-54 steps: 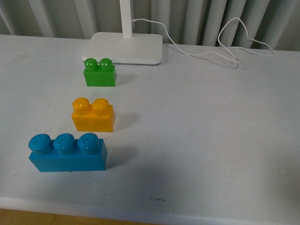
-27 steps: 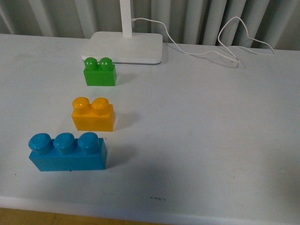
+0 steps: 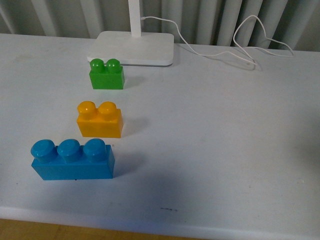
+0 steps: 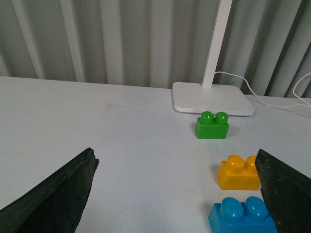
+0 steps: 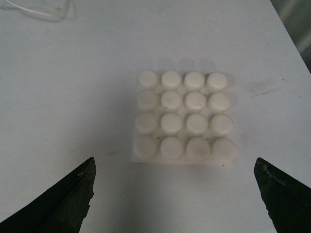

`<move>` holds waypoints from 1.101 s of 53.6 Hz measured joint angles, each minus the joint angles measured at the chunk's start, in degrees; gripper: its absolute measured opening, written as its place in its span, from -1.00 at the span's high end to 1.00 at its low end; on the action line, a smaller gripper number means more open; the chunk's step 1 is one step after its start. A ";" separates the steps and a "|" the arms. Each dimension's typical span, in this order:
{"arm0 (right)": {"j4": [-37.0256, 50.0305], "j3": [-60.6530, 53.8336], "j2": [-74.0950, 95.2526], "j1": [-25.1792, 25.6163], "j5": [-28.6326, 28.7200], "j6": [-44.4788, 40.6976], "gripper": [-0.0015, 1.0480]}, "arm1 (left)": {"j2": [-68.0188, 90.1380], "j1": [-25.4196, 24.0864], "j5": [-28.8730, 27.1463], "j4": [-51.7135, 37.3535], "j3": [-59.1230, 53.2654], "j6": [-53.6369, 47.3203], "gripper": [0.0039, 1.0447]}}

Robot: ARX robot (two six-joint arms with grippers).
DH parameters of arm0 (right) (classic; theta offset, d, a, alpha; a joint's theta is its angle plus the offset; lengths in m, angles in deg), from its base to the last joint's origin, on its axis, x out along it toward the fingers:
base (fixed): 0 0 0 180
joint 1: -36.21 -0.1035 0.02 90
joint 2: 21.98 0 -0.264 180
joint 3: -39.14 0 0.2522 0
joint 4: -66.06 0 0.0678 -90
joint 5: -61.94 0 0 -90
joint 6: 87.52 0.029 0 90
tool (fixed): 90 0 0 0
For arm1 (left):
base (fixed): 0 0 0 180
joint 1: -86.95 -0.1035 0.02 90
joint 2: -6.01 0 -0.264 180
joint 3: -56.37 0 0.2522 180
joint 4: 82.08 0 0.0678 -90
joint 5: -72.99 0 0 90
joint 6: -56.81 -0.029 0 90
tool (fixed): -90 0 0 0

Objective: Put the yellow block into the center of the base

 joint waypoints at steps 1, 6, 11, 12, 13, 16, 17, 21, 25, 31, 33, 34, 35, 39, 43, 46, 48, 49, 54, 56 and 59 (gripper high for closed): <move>-0.42 1.42 2.47 0.66 0.00 -0.04 -0.82 | 0.00 0.00 0.00 0.00 0.00 0.00 -0.88; -2.67 7.08 11.41 2.29 -0.22 -0.37 -0.82 | 0.00 0.00 0.00 0.00 0.00 0.00 -0.88; -4.59 12.24 18.73 3.15 -0.37 -0.92 -0.82 | 0.00 0.00 0.00 0.00 0.00 0.00 -0.88; -4.68 13.38 20.28 3.26 -0.68 -1.33 -0.82 | 0.00 0.00 0.00 0.00 0.00 0.00 -0.88; -4.74 13.94 21.00 3.34 -1.01 -1.66 -0.82 | 0.00 0.00 0.00 0.00 0.00 0.00 -0.88; -5.49 16.63 24.30 3.72 -1.01 -2.56 -0.82 | 0.00 0.00 0.00 0.00 0.00 0.00 -0.88; -5.79 17.57 25.44 3.85 -1.11 -3.13 -0.82 | 0.00 0.00 0.00 0.00 0.00 0.00 -0.88; -6.88 20.22 28.52 4.37 -1.62 -3.96 -0.82 | 0.00 0.00 0.00 0.00 0.00 0.00 -0.88; -8.35 22.77 31.80 5.11 -2.16 -5.31 -0.82 | 0.00 0.00 0.00 0.00 0.00 0.00 -0.88; -9.18 25.09 35.65 5.90 -3.30 -7.04 -0.82 | 0.00 0.00 0.00 0.00 0.00 0.00 -0.88; -9.27 25.79 37.03 6.21 -3.93 -7.80 -0.82 | 0.00 0.00 0.00 0.00 0.00 0.00 -0.88; -9.27 25.94 37.33 6.27 -4.09 -8.02 -0.82 | 0.00 0.00 0.00 0.00 0.00 0.00 -0.88; -9.33 26.27 37.94 6.40 -4.22 -8.24 -0.82 | 0.00 0.00 0.00 0.00 0.00 0.00 -0.88; -9.40 27.10 39.85 6.80 -5.05 -9.38 -0.82 | 0.00 0.00 0.00 0.00 0.00 0.00 -0.88; -8.98 27.54 41.75 7.23 -5.75 -9.60 -0.82 | 0.00 0.00 0.00 0.00 0.00 0.00 -0.88; -8.79 27.85 43.15 7.50 -5.66 -9.38 -0.82 | 0.00 0.00 0.00 0.00 0.00 0.00 -0.88; -8.79 27.93 43.69 7.61 -5.46 -9.25 -0.82 | 0.00 0.00 0.00 0.00 0.00 0.00 -0.88; -8.76 27.98 44.06 7.65 -5.44 -9.03 -0.82 | 0.00 0.00 0.00 0.00 0.00 0.00 -0.88; -8.28 28.17 45.40 7.78 -5.40 -7.76 -0.82 | 0.00 0.00 0.00 0.00 0.00 0.00 -0.88; -8.04 28.30 45.92 7.78 -5.40 -7.19 -0.82 | 0.00 0.00 0.00 0.00 0.00 0.00 -0.88; -7.78 28.48 46.51 7.78 -5.40 -6.49 -0.82 | 0.00 0.00 0.00 0.00 0.00 0.00 -0.88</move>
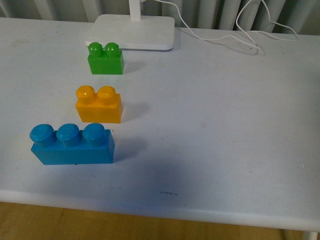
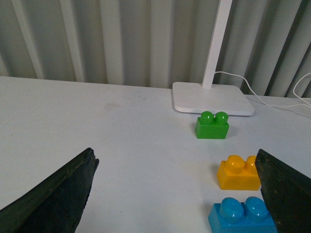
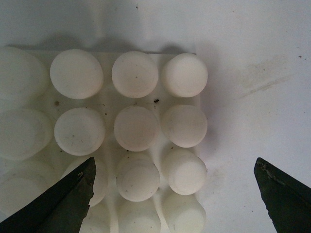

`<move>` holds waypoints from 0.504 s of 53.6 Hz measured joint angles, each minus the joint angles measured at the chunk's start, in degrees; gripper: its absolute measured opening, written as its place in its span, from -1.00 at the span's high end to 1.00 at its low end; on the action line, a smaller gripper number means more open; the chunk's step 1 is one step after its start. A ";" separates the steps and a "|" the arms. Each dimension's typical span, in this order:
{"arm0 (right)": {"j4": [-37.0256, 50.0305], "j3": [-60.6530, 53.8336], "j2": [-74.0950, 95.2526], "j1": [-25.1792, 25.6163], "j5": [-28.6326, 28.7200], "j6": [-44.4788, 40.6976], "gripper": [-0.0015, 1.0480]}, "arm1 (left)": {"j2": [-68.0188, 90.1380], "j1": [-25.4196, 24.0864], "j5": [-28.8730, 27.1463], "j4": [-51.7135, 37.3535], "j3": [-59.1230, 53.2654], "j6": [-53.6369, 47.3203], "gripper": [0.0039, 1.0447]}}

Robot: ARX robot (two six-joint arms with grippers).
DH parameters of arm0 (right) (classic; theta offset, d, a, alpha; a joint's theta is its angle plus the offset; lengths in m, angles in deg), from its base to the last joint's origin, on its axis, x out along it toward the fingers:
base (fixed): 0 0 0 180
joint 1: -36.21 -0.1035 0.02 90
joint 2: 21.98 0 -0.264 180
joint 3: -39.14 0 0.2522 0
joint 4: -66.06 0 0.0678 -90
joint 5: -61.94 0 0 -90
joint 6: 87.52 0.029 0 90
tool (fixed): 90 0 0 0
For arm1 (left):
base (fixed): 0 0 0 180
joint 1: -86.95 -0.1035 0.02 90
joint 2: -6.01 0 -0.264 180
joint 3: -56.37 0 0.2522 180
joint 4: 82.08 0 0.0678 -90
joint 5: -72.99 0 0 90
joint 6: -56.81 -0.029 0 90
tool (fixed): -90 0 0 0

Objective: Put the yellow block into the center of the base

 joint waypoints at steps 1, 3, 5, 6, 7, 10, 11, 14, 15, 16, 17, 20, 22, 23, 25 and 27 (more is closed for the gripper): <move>0.15 0.04 0.28 0.00 -0.07 0.24 -0.82 | 0.00 0.00 0.00 0.00 0.00 0.00 -0.88; 0.33 0.13 0.66 -0.04 -0.09 0.87 -0.82 | 0.00 0.00 0.00 0.00 0.00 0.00 -0.88; 0.50 0.15 0.96 -0.13 -0.09 1.27 -0.82 | 0.00 0.00 0.00 0.00 0.00 0.00 -0.88; 0.59 0.17 1.18 -0.20 -0.09 1.73 -0.82 | 0.00 0.00 0.00 0.00 0.00 0.00 -0.88; 0.61 0.20 1.27 -0.24 -0.09 1.92 -0.82 | 0.00 0.00 0.00 0.00 0.00 0.00 -0.88; 0.57 0.39 1.66 -0.52 0.00 2.99 -0.82 | 0.00 0.00 0.00 0.00 0.00 0.00 -0.88; 0.57 0.44 1.77 -0.59 0.00 3.32 -0.82 | 0.00 0.00 0.00 0.00 0.00 0.00 -0.88; 0.55 0.55 2.01 -0.74 -0.02 3.80 -0.82 | 0.00 0.00 0.00 0.00 0.00 0.00 -0.88; 0.57 0.66 2.21 -0.83 -0.22 4.04 -0.82 | 0.00 0.00 0.00 0.00 0.00 0.02 -0.88; 0.57 0.70 2.32 -0.92 -0.20 4.31 -0.82 | 0.00 0.00 0.00 0.00 0.00 0.00 -0.88; 0.59 0.74 2.47 -0.94 -0.17 4.63 -0.82 | 0.00 0.00 0.00 0.00 0.00 0.00 -0.88; 0.57 0.96 2.84 -1.05 -0.09 5.25 -0.82 | 0.00 0.00 0.00 0.00 0.00 0.00 -0.88; 0.59 1.07 3.21 -1.11 0.35 5.79 -0.82 | 0.00 0.00 0.00 0.00 0.00 0.00 -0.88; 0.57 1.14 3.52 -1.16 0.57 6.19 -0.82 | 0.00 0.00 0.00 0.00 0.00 0.00 -0.88; 0.55 1.27 4.00 -1.29 1.49 7.04 -0.82 | 0.00 0.00 0.00 0.00 0.00 0.00 -0.88; 0.50 1.36 4.37 -1.42 2.19 7.56 -0.82 | 0.00 0.00 0.00 0.00 0.00 0.00 -0.88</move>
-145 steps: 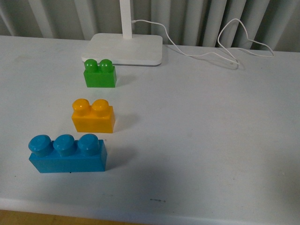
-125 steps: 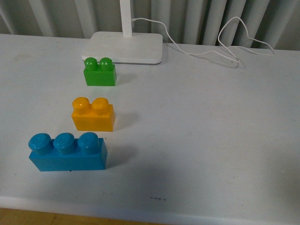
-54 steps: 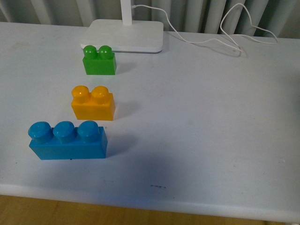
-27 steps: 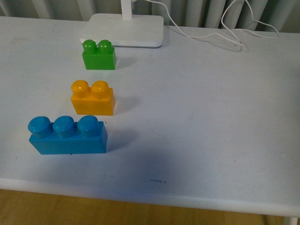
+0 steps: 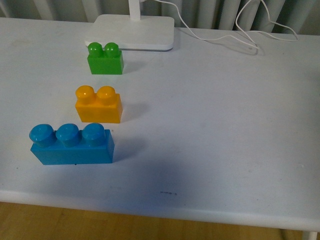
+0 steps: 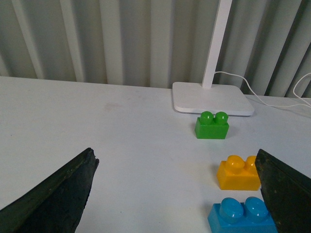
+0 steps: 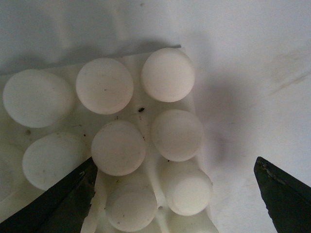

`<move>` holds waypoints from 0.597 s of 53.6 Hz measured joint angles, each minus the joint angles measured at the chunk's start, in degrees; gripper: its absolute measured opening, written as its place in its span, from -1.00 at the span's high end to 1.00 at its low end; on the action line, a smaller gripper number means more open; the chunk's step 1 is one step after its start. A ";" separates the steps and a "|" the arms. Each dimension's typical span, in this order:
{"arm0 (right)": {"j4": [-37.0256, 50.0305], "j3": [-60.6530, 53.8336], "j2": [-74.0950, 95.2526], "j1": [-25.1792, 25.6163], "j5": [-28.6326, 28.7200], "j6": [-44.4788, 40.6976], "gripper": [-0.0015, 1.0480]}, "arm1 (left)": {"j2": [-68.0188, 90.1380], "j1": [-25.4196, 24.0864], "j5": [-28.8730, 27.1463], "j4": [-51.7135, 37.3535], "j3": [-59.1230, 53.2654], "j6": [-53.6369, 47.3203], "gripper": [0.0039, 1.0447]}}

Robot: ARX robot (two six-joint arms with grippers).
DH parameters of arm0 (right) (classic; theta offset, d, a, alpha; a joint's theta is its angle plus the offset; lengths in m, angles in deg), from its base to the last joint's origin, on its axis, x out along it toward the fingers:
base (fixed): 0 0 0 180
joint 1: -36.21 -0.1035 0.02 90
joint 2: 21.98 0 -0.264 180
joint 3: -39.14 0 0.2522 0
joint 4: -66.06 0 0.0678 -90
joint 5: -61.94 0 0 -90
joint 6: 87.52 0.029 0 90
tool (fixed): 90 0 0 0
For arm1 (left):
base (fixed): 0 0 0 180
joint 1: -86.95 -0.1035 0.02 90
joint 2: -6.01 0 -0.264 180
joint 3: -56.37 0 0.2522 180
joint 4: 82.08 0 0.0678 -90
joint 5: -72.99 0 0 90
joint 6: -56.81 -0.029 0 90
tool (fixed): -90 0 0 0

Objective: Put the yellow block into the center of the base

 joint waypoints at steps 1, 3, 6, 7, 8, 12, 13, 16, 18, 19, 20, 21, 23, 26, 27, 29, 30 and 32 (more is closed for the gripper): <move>0.00 0.00 0.04 -0.04 0.07 0.17 -0.82 | 0.00 0.00 0.00 0.00 0.00 0.00 -0.88; 0.09 0.00 0.07 -0.26 0.09 0.31 -0.82 | 0.00 0.00 0.00 0.00 0.00 0.00 -0.88; 0.07 0.00 0.20 -0.55 0.37 0.79 -0.82 | 0.00 0.00 0.02 0.00 0.00 0.00 -0.88; 0.07 0.00 0.20 -0.61 0.46 0.92 -0.82 | 0.00 0.00 0.02 0.00 0.00 0.00 -0.88; 0.07 -0.02 0.24 -0.74 0.57 1.07 -0.82 | 0.00 0.00 0.00 0.00 0.00 0.00 -0.88; 0.22 -0.15 0.26 -1.46 0.81 1.68 -0.82 | 0.00 0.00 0.00 0.00 0.00 0.00 -0.88; 0.28 -0.20 0.26 -1.60 0.85 1.88 -0.82 | 0.00 0.00 0.00 0.00 0.00 0.00 -0.88; 0.59 -0.57 0.22 -2.40 1.03 2.64 -0.82 | 0.00 0.00 0.00 0.00 0.00 0.00 -0.88; 0.81 -0.85 0.15 -2.93 1.22 3.43 -0.82 | 0.00 0.00 0.00 0.00 0.00 0.00 -0.88; 0.96 -1.07 0.09 -3.30 1.29 3.91 -0.82 | 0.00 0.00 0.00 0.00 0.00 0.00 -0.88; 1.09 -1.18 0.07 -3.48 1.29 4.17 -0.82 | 0.00 0.00 0.00 0.00 0.00 0.00 -0.88; 1.38 -1.46 -0.07 -3.91 1.29 4.57 -0.82 | 0.00 0.00 0.00 0.00 0.00 0.00 -0.88; 1.81 -1.90 -0.26 -4.63 1.27 5.44 -0.82 | 0.00 0.00 0.00 0.00 0.00 0.00 -0.88; 2.27 -2.47 -0.48 -5.77 1.29 6.84 -0.82 | 0.00 0.00 0.00 0.00 0.00 0.00 -0.88; 2.51 -2.86 -0.63 -6.75 1.29 7.82 -0.82 | 0.00 0.00 0.00 0.00 0.00 0.00 -0.88; 2.84 -3.41 -0.87 -8.28 1.29 9.25 -0.82 | 0.00 0.00 0.00 0.00 0.00 0.00 -0.88; 2.91 -3.52 -0.92 -8.70 1.29 9.60 -0.82 | 0.00 0.00 0.00 0.00 0.00 0.00 -0.88; 3.08 -3.96 -1.11 -10.38 1.22 11.10 -0.82 | 0.00 0.00 0.00 0.00 0.00 0.00 -0.88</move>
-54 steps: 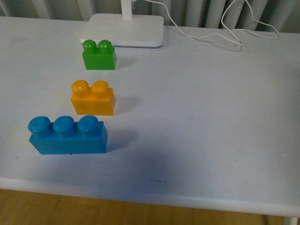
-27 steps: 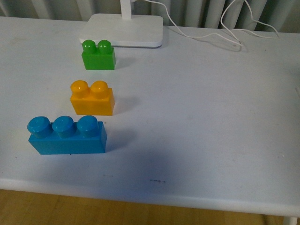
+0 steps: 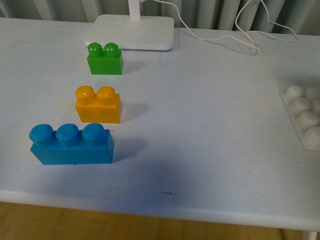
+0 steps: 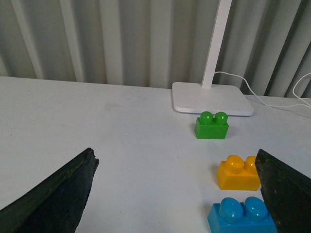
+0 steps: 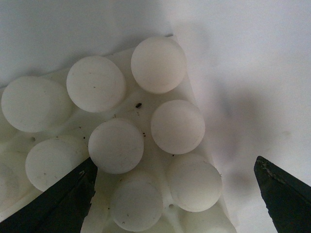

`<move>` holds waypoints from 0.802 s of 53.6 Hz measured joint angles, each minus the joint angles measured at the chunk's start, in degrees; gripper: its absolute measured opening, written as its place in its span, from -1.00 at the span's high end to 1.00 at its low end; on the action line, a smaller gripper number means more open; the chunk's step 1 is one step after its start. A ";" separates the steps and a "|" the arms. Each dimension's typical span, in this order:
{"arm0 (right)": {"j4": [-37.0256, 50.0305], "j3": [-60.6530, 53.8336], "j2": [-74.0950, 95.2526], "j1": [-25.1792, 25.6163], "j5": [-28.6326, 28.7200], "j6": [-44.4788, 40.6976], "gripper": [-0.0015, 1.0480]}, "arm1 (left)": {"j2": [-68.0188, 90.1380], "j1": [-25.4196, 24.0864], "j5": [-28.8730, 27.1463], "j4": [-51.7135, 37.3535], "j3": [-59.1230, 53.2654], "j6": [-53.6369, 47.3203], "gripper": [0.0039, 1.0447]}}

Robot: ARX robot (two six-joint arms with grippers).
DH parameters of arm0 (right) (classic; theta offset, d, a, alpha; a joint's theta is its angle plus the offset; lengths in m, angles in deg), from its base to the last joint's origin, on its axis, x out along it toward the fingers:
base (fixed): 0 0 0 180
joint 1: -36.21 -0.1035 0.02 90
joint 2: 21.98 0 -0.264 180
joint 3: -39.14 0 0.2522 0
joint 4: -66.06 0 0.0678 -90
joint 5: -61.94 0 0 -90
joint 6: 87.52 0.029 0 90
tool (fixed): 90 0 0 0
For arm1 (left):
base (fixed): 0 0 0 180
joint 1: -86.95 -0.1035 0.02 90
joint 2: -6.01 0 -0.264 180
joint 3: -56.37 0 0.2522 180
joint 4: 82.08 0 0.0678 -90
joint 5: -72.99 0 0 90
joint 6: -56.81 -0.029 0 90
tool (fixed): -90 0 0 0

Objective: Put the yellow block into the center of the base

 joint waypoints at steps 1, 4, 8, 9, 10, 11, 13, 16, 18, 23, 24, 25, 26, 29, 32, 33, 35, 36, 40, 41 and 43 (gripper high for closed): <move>0.15 -0.20 -0.07 -0.90 -0.11 0.55 -0.82 | 0.00 0.00 0.00 0.00 0.00 0.00 -0.88; 0.28 -0.52 -0.17 -3.08 -0.37 2.71 -0.82 | 0.00 0.00 0.00 0.00 0.00 0.00 -0.88; 0.55 -0.74 -0.17 -6.60 -0.94 5.60 -0.82 | 0.00 0.00 0.00 0.00 0.00 0.00 -0.88; 0.59 -0.76 -0.13 -7.91 -1.11 6.88 -0.82 | 0.00 0.00 0.00 0.00 0.00 0.00 -0.88; 0.59 -0.76 -0.13 -8.37 -1.20 7.28 -0.82 | 0.00 0.00 0.00 0.00 0.00 0.00 -0.88; 0.59 -0.76 -0.04 -9.25 -1.29 8.04 -0.82 | 0.00 0.00 0.00 0.00 0.00 0.00 -0.88; 0.59 -0.76 0.02 -10.08 -1.31 8.68 -0.82 | 0.00 0.00 0.00 0.00 0.00 0.00 -0.88; 0.59 -0.66 0.31 -12.50 -1.81 11.10 -0.82 | 0.00 0.00 0.00 0.00 0.00 0.00 -0.88; 0.57 -0.44 0.57 -14.01 -2.25 12.94 -0.82 | 0.00 0.00 0.00 0.00 0.00 0.00 -0.88; 0.15 0.57 1.44 -17.29 -3.37 17.03 -0.82 | 0.00 0.00 0.00 0.00 0.00 0.00 -0.88; 0.00 0.87 1.66 -17.90 -3.67 17.90 -0.82 | 0.00 0.00 0.00 0.00 0.00 0.00 -0.88; -0.11 1.16 1.84 -18.45 -3.93 18.75 -0.82 | 0.00 0.00 0.00 0.00 0.00 0.00 -0.88; -0.35 1.55 2.12 -19.21 -4.28 19.85 -0.82 | 0.00 0.00 0.00 0.00 0.00 0.00 -0.88; -0.74 2.23 2.69 -20.35 -4.70 22.05 -0.82 | 0.00 0.00 0.00 0.00 0.00 0.00 -0.88; -1.05 2.97 3.23 -21.40 -5.05 24.20 -0.82 | 0.00 0.00 0.00 0.00 0.00 0.00 -0.88; -1.14 3.10 3.34 -21.62 -5.07 24.57 -0.82 | 0.00 0.00 0.00 0.00 0.00 0.00 -0.88; -1.40 3.61 3.69 -22.21 -5.18 25.62 -0.82 | 0.00 0.00 0.00 0.00 0.00 0.00 -0.88; -1.53 3.96 3.93 -22.60 -5.35 26.25 -0.82 | 0.00 0.00 0.00 0.00 0.00 0.00 -0.88; -2.12 5.18 4.81 -23.87 -5.57 28.17 -0.82 | 0.00 0.00 0.00 0.00 0.00 0.00 -0.88; -2.23 5.35 4.90 -24.04 -5.57 28.48 -0.82 | 0.00 0.00 0.00 0.00 0.00 0.00 -0.88; -2.56 5.79 5.22 -24.57 -5.62 29.55 -0.82 | 0.00 0.00 0.00 0.00 0.00 0.00 -0.88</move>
